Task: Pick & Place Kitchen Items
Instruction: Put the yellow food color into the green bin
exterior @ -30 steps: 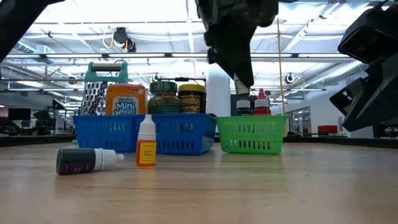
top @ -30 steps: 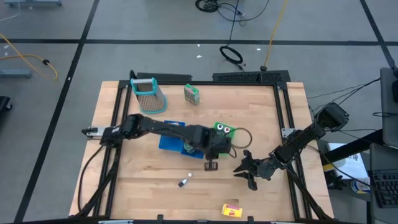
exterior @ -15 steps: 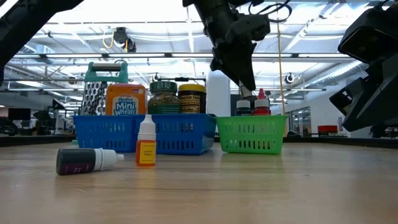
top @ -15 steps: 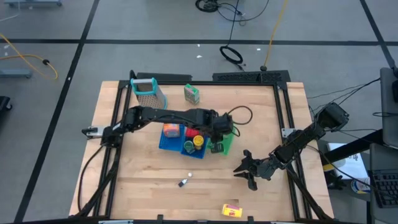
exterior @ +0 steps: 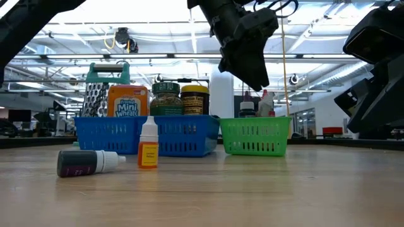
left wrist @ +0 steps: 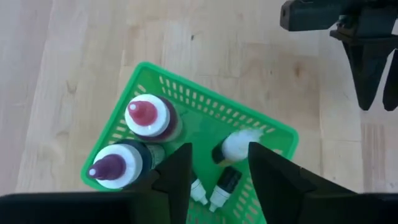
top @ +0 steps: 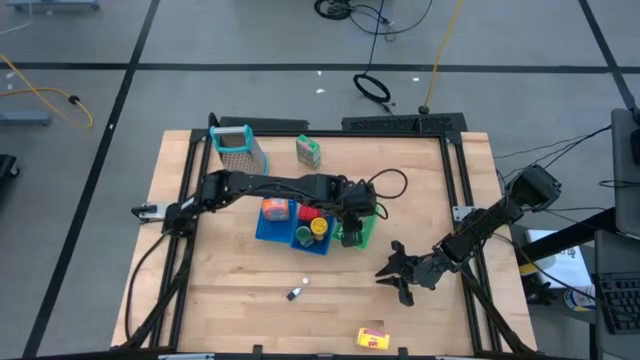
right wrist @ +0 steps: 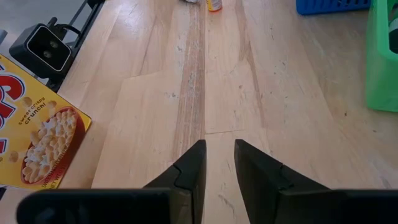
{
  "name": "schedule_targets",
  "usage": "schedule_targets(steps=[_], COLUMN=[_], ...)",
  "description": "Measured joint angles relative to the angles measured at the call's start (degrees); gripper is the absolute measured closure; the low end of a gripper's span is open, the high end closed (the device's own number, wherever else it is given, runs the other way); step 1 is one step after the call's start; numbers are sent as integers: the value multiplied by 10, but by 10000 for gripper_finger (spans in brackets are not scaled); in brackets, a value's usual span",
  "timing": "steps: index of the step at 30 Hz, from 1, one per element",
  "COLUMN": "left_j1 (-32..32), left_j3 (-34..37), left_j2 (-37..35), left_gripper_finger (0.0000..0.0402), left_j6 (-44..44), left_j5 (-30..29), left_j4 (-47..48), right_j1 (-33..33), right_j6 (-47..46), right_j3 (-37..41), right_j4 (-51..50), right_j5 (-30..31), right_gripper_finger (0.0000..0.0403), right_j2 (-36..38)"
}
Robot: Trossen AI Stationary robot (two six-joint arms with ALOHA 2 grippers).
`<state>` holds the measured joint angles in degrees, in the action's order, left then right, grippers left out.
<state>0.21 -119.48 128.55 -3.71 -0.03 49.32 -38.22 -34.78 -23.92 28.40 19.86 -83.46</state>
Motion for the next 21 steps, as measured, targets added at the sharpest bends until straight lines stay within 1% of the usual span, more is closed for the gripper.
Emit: schedule_targets(steps=[5,11,17,21], left_j1=[0,-5,-30,-65], left_j3=[0,0,0,0], left_j2=[0,0,0,0], left_gripper_finger=[225,222,222,222], left_j6=[-8,-14,-31,-53], left_j5=[0,0,-3,-34], left_j4=[1,14,96,161], right_j1=[0,0,0,0], right_j6=[1,0,-1,-1], right_j3=[0,0,0,0], right_j4=[0,0,0,0], right_j5=[0,0,0,0], right_gripper_finger=[328,328,328,328], right_j2=[0,0,0,0])
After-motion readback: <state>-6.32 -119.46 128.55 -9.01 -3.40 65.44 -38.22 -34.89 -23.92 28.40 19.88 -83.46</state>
